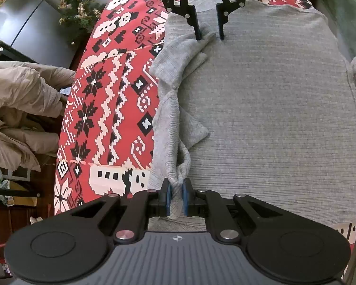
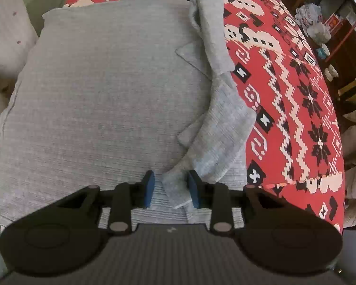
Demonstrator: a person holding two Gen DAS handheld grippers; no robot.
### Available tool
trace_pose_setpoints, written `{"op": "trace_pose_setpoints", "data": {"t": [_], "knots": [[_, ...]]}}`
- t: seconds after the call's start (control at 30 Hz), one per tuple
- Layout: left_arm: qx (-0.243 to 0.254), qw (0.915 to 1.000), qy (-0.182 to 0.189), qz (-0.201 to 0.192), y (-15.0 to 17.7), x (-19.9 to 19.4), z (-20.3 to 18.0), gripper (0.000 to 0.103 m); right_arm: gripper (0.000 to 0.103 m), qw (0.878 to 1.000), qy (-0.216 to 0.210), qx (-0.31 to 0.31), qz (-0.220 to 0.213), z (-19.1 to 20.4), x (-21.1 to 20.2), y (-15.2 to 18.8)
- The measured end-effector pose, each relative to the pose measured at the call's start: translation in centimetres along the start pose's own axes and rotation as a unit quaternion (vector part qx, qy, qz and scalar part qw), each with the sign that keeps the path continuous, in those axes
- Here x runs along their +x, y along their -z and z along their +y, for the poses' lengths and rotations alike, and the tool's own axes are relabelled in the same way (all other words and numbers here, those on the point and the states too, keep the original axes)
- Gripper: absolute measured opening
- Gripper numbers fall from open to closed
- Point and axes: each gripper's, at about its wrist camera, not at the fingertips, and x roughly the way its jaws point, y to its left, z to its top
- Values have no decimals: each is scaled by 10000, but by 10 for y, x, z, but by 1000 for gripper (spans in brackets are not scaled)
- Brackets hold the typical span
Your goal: Fold clothes
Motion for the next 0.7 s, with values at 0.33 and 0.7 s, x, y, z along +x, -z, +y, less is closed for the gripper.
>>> {"op": "trace_pose_setpoints", "data": {"t": [0.33,0.7], "knots": [[187,9997,44,-174,-1,-21,-1,10,9,9931,-166,1163,-60,-16,-32,-7],[-57,9965,726,-408,-5,-22,51,10,9,9192,-1614,3502,-802,-89,-84,-2]]}}
